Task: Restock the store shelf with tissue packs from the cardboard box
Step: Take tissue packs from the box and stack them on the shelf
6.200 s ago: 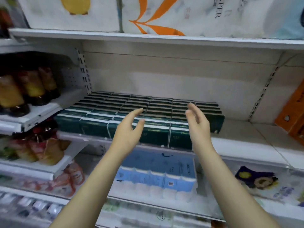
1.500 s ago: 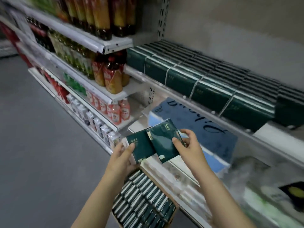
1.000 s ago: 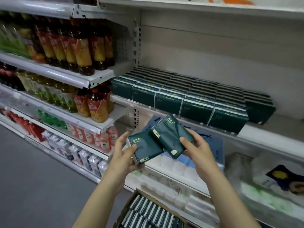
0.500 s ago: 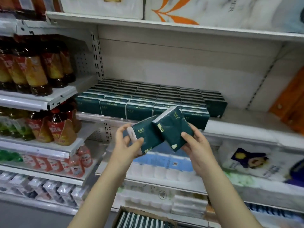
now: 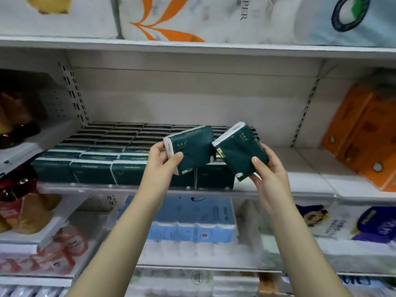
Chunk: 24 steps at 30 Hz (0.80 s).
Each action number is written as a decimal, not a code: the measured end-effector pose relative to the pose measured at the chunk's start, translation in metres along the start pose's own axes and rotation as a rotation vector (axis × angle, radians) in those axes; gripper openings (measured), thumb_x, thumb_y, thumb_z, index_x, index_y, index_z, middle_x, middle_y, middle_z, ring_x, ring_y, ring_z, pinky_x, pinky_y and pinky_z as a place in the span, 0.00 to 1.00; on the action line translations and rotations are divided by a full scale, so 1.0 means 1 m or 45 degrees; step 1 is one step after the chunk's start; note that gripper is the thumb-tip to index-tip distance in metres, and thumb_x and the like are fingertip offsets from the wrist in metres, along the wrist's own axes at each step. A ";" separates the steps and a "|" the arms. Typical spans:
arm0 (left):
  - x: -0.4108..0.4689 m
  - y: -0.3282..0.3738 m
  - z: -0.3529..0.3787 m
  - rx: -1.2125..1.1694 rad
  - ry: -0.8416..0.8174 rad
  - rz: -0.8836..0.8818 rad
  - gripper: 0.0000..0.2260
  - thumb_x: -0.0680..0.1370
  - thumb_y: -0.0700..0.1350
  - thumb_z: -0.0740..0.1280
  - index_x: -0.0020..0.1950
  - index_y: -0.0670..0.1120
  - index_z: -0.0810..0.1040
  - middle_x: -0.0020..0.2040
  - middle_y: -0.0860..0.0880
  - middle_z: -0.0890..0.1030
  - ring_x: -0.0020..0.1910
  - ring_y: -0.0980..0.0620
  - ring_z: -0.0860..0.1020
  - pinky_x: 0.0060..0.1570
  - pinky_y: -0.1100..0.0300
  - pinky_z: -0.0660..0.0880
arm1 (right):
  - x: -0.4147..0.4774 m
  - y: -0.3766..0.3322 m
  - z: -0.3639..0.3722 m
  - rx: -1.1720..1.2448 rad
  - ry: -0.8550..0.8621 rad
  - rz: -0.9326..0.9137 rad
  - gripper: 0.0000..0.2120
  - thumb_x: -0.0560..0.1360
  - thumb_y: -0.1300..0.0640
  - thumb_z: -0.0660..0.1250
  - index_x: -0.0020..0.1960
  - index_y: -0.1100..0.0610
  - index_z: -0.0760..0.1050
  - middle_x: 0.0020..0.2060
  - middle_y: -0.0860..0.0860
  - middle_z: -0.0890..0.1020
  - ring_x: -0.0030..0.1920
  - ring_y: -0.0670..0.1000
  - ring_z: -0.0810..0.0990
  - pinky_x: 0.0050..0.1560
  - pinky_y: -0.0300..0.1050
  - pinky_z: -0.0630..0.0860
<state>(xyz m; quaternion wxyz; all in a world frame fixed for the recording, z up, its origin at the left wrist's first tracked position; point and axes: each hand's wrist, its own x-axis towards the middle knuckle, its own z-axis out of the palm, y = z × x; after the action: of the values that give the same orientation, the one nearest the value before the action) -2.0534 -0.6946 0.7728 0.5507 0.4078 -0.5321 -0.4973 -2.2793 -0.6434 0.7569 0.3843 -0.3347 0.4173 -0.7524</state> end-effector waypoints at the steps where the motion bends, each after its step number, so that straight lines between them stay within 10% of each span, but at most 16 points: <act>1: 0.009 -0.002 0.011 -0.008 0.012 -0.002 0.15 0.80 0.42 0.65 0.65 0.48 0.69 0.59 0.52 0.81 0.58 0.53 0.78 0.58 0.55 0.72 | 0.013 -0.003 -0.009 -0.013 0.016 -0.020 0.18 0.78 0.69 0.62 0.63 0.53 0.75 0.56 0.52 0.82 0.58 0.53 0.80 0.52 0.46 0.80; 16: 0.096 -0.029 0.096 0.064 0.176 -0.037 0.10 0.79 0.44 0.67 0.60 0.48 0.73 0.57 0.48 0.80 0.57 0.48 0.79 0.64 0.45 0.73 | 0.107 0.007 -0.069 -0.248 0.090 0.002 0.16 0.78 0.68 0.64 0.58 0.49 0.77 0.54 0.49 0.82 0.55 0.51 0.81 0.55 0.46 0.80; 24: 0.131 -0.034 0.111 0.188 0.172 0.023 0.10 0.80 0.39 0.64 0.61 0.46 0.72 0.57 0.45 0.79 0.54 0.46 0.78 0.62 0.47 0.74 | 0.125 0.020 -0.066 -0.438 0.037 -0.170 0.17 0.79 0.68 0.63 0.54 0.46 0.76 0.52 0.46 0.81 0.52 0.43 0.79 0.47 0.29 0.75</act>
<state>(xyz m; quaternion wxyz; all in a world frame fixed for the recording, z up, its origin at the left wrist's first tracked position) -2.1751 -0.8201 0.7744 0.5583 0.4750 -0.5326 -0.4232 -2.3881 -0.7334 0.7338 0.2644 -0.4116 0.5223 -0.6985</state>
